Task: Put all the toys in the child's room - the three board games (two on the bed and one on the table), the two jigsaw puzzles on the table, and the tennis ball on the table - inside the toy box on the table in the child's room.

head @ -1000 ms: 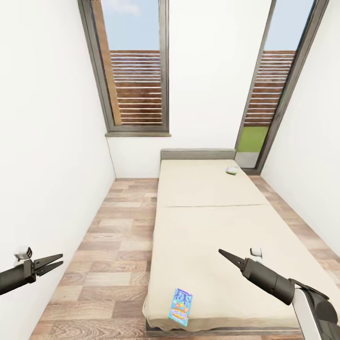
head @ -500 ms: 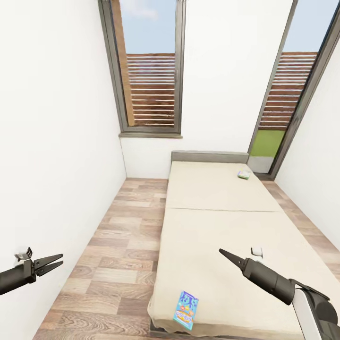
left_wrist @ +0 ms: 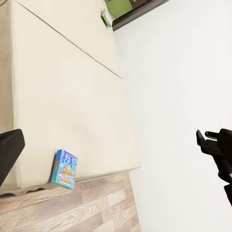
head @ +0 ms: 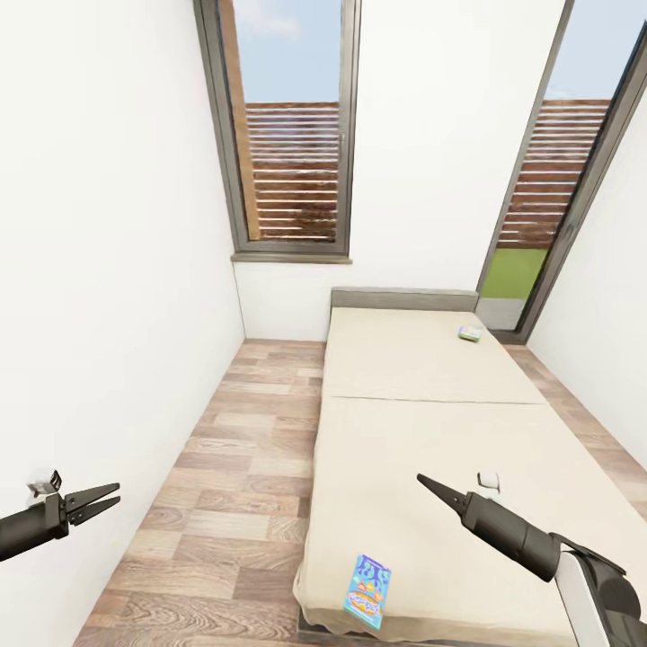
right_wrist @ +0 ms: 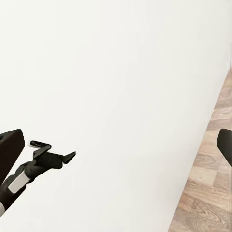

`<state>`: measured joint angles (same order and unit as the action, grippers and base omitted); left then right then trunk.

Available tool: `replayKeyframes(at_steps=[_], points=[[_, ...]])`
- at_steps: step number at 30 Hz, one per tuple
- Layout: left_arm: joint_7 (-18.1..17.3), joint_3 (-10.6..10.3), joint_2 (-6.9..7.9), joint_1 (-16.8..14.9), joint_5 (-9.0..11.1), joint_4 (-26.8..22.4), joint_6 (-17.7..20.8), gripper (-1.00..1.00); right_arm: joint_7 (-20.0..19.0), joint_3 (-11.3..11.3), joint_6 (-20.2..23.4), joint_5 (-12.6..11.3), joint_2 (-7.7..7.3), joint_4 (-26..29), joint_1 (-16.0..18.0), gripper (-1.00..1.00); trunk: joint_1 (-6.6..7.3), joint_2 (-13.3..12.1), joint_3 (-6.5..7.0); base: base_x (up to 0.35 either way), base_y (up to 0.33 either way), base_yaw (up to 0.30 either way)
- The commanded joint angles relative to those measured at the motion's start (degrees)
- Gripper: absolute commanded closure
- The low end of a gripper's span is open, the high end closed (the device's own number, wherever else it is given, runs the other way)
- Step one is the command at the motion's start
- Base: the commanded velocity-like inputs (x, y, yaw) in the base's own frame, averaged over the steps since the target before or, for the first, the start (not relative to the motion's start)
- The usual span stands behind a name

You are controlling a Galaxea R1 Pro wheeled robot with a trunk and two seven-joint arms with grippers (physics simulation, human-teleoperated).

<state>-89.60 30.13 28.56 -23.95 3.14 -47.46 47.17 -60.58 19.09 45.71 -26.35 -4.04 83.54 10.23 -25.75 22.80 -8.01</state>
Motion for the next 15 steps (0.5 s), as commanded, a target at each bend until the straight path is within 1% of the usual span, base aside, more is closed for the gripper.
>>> replayKeyframes(at_steps=[1,11,15], points=[[-0.3,0.0,0.01,0.0,-0.1,0.0,0.6,-1.00,-0.1,0.0,0.2,-0.2,0.00,-0.1,0.0,-1.00,-0.03,0.1,-0.12,0.000,0.006,0.000],[-0.3,0.0,0.02,0.0,-0.1,0.0,0.6,-1.00,-0.1,0.1,-0.2,-0.4,0.00,-0.4,0.0,-1.00,-0.03,0.1,-0.12,0.003,0.007,0.000],[-0.3,0.0,0.04,0.0,-0.1,0.0,0.6,-1.00,-0.2,0.1,-0.2,-0.4,0.00,-0.4,0.0,-1.00,-0.03,0.1,-0.09,0.098,0.131,-0.001]])
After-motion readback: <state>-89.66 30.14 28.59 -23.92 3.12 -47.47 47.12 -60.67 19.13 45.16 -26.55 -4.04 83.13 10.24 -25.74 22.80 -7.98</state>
